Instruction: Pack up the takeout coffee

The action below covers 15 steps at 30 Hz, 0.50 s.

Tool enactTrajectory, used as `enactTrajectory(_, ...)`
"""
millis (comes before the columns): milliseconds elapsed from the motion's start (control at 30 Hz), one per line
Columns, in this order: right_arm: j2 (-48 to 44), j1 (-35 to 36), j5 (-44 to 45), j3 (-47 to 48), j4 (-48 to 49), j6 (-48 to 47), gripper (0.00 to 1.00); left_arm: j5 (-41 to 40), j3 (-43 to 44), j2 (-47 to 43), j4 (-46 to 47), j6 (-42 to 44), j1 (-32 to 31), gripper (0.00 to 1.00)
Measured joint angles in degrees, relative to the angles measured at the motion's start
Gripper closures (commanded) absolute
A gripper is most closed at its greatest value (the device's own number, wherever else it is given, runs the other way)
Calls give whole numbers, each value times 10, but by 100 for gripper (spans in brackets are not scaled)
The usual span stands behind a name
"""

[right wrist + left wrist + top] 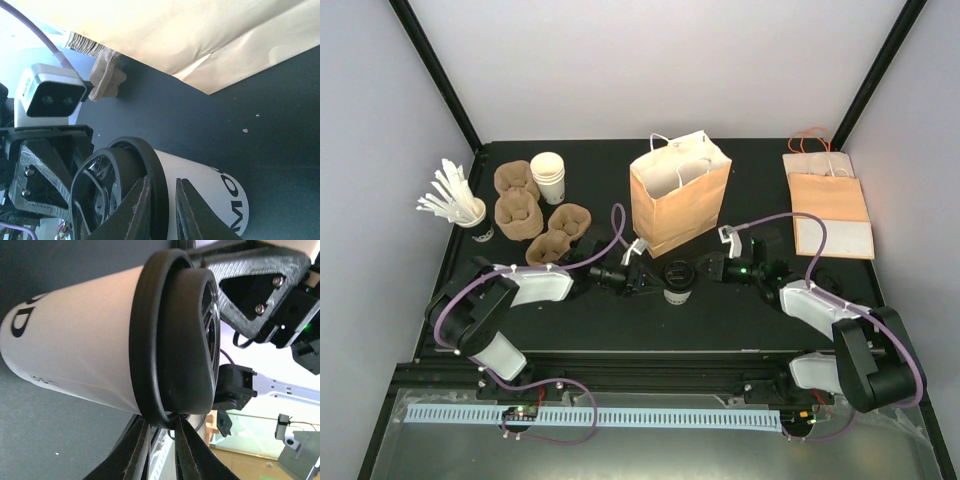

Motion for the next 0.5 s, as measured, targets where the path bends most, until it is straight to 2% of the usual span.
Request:
enactTrajectory(267, -45, 0, 19, 6, -83, 0, 84, -7, 43, 2, -86, 47, 36, 83)
enactTrajectory(500, -83, 6, 16, 8, -154, 1, 84, -52, 67, 12, -125, 65, 54, 83)
